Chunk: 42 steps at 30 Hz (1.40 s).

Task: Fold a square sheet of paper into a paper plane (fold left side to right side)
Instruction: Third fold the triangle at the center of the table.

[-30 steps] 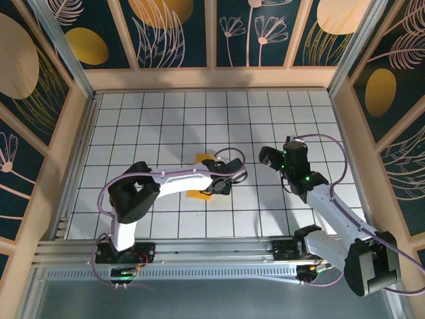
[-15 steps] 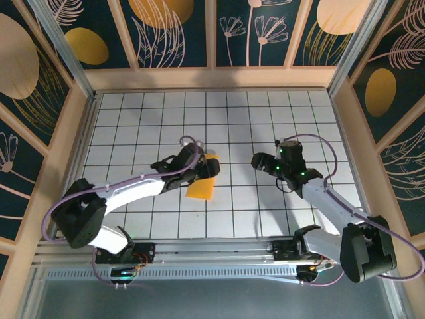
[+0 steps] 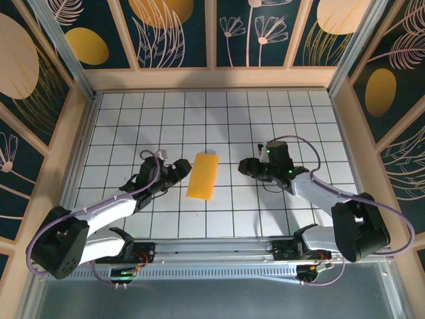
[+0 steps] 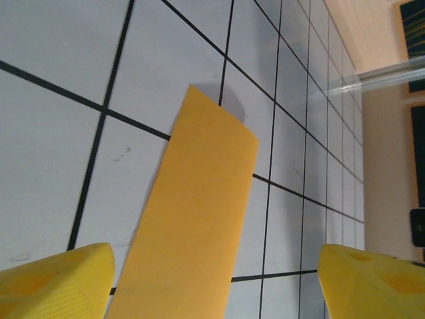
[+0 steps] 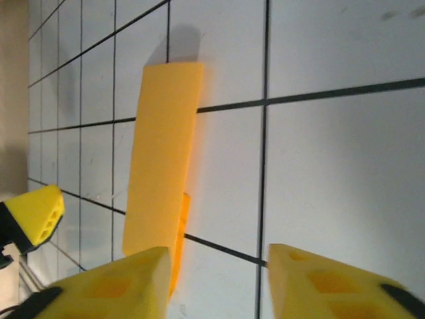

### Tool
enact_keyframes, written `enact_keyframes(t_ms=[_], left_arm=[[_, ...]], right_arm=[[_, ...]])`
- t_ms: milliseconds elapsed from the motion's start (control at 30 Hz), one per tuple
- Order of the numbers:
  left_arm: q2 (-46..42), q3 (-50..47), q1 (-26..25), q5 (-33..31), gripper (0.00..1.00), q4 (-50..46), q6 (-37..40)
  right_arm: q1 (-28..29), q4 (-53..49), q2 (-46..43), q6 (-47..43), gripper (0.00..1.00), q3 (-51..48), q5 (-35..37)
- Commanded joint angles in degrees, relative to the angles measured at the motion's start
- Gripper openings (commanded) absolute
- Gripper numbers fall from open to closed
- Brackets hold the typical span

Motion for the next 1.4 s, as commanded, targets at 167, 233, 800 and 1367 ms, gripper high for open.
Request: enact_keyframes(t_ms=[167,233,800,1367], left_arm=[[-4.14,-1.95,1.36,-0.86,0.81,0.9,-0.89],[-3.88,-1.38,1.36,-0.87,0.82,0.08,-0.08],[1.55,1.12,1.37,0.98,0.83,-0.67,2.49],[9.42,6.24,1.24,9.85,0.65,-3.57,9.44]], right_arm=[[6.81,12.19,7.9,8.19,0.06,1.65,-3.74],[8.09,14.37,9.96,9.14,0.0,2.09,-3.72],[12.01,18.07,25.34,8.83,0.0,10.03,-4.38],[11.51,-0.97,29.24,-4.22,0.0,15.05,2.58]])
